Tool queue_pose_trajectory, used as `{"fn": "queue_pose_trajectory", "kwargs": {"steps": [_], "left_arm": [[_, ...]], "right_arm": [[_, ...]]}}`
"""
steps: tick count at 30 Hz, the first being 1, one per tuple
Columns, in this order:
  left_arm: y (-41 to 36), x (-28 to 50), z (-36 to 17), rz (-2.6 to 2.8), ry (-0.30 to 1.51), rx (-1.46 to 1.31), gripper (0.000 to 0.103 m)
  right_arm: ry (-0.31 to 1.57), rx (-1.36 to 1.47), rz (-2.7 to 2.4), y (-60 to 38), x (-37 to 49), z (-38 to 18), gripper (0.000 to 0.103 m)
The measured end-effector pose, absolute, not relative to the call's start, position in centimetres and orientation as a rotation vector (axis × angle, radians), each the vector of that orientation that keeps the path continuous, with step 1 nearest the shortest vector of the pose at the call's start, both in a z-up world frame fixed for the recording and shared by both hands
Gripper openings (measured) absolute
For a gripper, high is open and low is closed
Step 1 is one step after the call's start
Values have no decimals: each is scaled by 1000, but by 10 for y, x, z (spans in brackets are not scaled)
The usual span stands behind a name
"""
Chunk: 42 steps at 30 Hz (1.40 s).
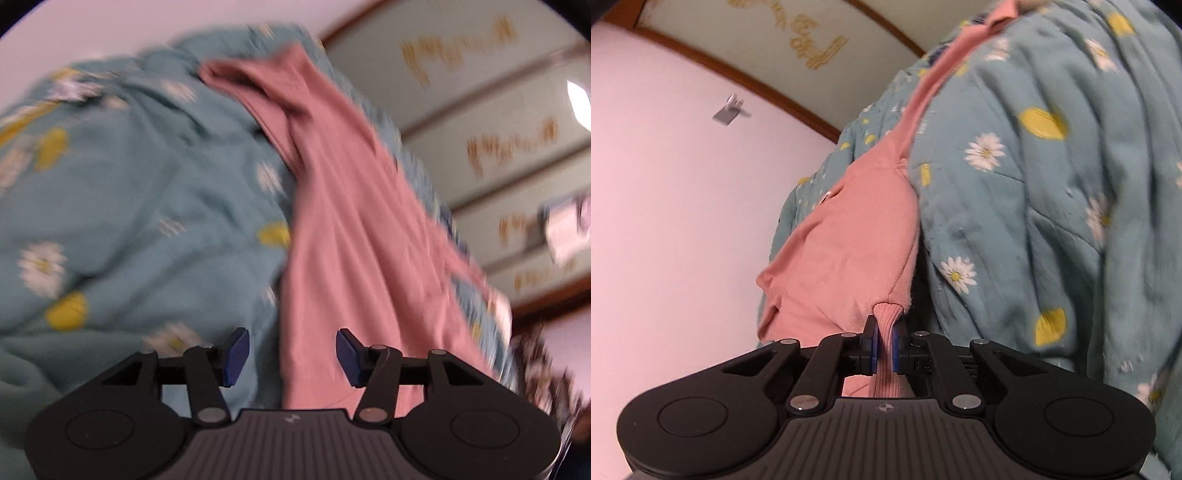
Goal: Fold clothes
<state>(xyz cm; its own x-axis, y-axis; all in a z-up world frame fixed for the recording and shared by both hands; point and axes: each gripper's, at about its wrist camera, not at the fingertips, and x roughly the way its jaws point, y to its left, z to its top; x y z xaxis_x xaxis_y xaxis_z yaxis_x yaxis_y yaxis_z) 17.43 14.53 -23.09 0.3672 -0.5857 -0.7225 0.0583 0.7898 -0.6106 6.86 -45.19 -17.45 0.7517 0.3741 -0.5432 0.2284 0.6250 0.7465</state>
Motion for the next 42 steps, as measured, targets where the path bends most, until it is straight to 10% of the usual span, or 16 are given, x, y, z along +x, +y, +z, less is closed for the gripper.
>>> {"fn": "queue_pose_trajectory", "kwargs": {"steps": [24, 28, 42], "left_arm": [[104, 196, -276, -372, 1319, -532, 53], [109, 189, -274, -372, 1281, -585, 13], [162, 156, -202, -335, 1190, -559, 3]], "right_arm": [[778, 1021, 84, -448, 77, -197, 8], [804, 1028, 64, -449, 77, -200, 8], [922, 996, 155, -442, 70, -189, 6]]}}
